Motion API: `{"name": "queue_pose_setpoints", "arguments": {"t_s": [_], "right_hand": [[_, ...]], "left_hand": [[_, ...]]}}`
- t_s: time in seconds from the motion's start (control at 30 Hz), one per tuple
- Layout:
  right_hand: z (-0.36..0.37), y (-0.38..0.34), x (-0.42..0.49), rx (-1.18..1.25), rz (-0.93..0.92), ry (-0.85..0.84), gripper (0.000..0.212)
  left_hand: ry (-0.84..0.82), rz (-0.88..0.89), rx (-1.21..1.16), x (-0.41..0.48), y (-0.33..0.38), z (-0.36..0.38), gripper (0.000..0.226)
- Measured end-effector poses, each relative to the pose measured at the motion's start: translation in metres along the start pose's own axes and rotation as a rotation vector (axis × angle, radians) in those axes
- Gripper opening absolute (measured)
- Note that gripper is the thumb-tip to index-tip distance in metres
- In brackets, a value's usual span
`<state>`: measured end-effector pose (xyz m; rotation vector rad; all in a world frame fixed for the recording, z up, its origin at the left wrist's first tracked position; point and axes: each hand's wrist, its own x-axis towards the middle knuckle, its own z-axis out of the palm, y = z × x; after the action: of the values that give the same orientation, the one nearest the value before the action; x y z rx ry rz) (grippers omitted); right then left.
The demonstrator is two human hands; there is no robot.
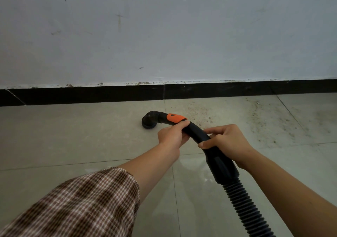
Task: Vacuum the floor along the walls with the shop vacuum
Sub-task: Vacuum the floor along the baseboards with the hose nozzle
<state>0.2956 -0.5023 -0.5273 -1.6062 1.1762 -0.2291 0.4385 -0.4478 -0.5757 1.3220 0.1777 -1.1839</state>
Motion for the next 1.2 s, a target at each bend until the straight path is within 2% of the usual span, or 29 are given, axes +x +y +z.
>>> {"name": "queue_pose_setpoints", "arguments": {"t_s": [0.63,1.2], "right_hand": [[-0.04,0.015,-0.035,-0.016,0.032,0.118,0.029],[-0.086,0.032,-0.071,-0.039,0.094,0.102,0.026]], "left_hand": [[-0.106,-0.025,0.019,-0.021,-0.03,0.042,0.025],[-0.046,-0.117,-0.075,-0.065,-0.067,0.081,0.019]]}}
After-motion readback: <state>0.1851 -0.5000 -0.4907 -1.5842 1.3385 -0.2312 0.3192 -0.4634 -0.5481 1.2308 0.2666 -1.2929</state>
